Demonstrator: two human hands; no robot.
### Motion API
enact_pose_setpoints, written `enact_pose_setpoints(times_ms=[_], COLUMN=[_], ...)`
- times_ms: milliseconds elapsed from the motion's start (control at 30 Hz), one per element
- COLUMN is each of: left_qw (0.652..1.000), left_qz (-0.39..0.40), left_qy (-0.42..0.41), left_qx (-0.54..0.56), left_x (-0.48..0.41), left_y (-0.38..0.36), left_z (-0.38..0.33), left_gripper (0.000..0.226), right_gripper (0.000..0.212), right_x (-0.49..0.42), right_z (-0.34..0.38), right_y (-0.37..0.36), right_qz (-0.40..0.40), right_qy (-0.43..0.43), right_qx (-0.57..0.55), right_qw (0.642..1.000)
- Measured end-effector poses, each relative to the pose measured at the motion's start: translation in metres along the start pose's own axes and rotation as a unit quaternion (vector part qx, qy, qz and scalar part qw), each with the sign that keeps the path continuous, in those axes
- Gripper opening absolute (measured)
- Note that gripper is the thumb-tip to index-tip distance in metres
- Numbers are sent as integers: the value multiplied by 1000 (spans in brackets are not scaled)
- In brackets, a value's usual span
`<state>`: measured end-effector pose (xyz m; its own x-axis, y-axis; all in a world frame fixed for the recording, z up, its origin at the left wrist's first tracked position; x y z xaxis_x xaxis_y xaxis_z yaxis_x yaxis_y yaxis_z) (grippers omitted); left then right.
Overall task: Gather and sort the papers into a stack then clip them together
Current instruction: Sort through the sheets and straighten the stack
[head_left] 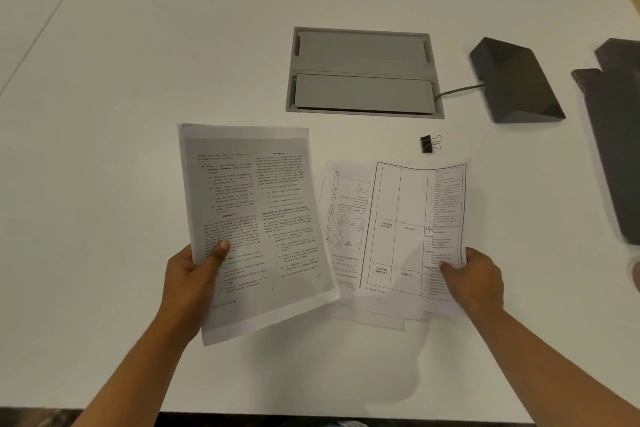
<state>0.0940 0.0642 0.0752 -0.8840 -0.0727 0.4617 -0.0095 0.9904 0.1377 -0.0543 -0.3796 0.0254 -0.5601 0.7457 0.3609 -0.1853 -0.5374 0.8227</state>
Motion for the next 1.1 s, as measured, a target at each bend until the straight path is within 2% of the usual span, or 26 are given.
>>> enact_pose_setpoints(times_ms=[133, 233, 367, 467, 567, 733, 800, 900, 933, 1100], left_qw=[1000, 1000, 999, 999, 999, 999, 999, 999, 999, 1000], left_qz=[5, 13, 21, 27, 30, 23, 19, 13, 10, -3], left_qy=[1, 15, 26, 32, 31, 30, 30, 30, 31, 25], left_qx=[-1, -11, -14, -14, -13, -16, -17, -17, -16, -15], left_x=[3, 7, 12, 14, 15, 15, 15, 13, 13, 8], left_y=[-3, -8, -14, -19, -21, -20, -18, -13, -11, 0], left_z=[5, 15, 24, 26, 26, 23, 21, 19, 19, 16], left_gripper=[9, 16, 14, 13, 11, 13, 15, 17, 18, 14], right_gripper=[19, 23, 70, 80, 80, 76, 64, 31, 28, 35], right_x=[6, 13, 16, 15, 13, 12, 12, 11, 10, 6], right_z=[4, 5, 13, 23, 28, 27, 28, 31, 30, 22], right_y=[-14, -28, -42, -45, -44, -41, -38, -31, -29, -10], right_qz=[28, 56, 61, 50, 59, 75, 75, 63, 60, 56], right_qy=[-22, -38, -59, -58, -65, -73, -64, -26, -22, -9], right_qx=[-11, 35, 107, 116, 125, 66, 57, 44, 21, -123], right_qw=[999, 997, 991, 990, 988, 992, 993, 997, 998, 991])
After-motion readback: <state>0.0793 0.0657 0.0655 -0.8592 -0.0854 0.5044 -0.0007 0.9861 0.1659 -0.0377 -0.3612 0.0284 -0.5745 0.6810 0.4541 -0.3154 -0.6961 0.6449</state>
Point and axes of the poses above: each hand's wrist, its own x-axis away from the middle knuckle, its own y-axis out of the back of the hand, z = x × y, the point moved 8 cm from there along -x, towards the middle knuckle, and after that the axes turned 3 degrees about x, right-handed, at the moved point
